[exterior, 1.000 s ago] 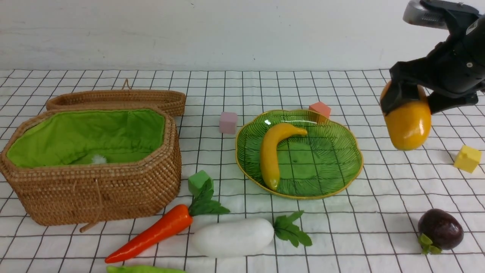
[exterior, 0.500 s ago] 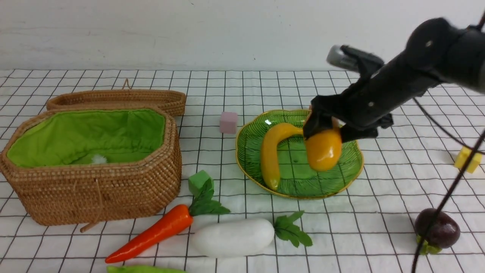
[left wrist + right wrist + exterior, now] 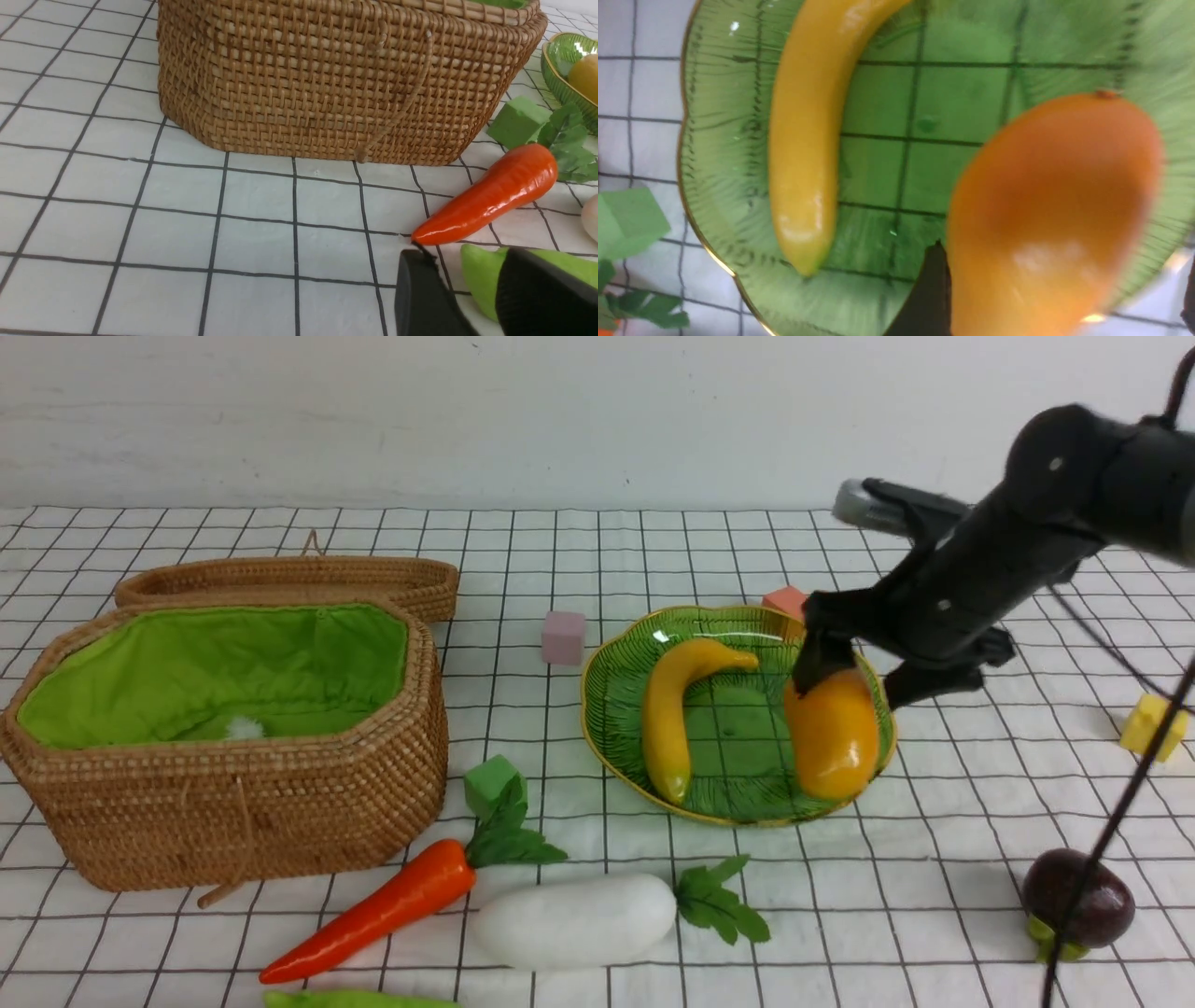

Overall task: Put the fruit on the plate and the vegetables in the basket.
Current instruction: Use the right arm to grab a mango and put it into the right plate, then use the right arm to grab a mangosteen and put it into the right plate

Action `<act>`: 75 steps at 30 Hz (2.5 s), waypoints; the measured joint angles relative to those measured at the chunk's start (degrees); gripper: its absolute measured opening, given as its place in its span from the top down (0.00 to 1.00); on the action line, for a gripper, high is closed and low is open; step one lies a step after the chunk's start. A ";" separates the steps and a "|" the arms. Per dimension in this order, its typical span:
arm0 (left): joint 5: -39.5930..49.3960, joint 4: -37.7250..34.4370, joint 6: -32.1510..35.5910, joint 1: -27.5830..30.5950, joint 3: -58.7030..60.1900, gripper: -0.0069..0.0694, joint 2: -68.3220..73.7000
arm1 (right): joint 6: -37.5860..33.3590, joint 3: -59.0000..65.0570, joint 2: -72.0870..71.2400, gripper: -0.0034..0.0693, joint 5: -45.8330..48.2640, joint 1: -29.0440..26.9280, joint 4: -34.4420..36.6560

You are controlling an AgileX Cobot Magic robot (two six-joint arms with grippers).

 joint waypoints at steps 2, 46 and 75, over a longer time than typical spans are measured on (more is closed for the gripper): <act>0.00 0.00 0.00 0.00 0.00 0.60 0.00 | 0.00 -0.65 -2.35 0.02 3.03 -1.97 -1.54; 0.00 0.00 0.00 0.00 0.00 0.60 0.00 | 10.94 41.74 -15.77 0.14 -23.27 -11.33 -5.76; 0.00 0.00 0.00 0.00 0.00 0.60 0.00 | 10.69 41.52 -15.83 0.26 -31.37 -11.33 -7.19</act>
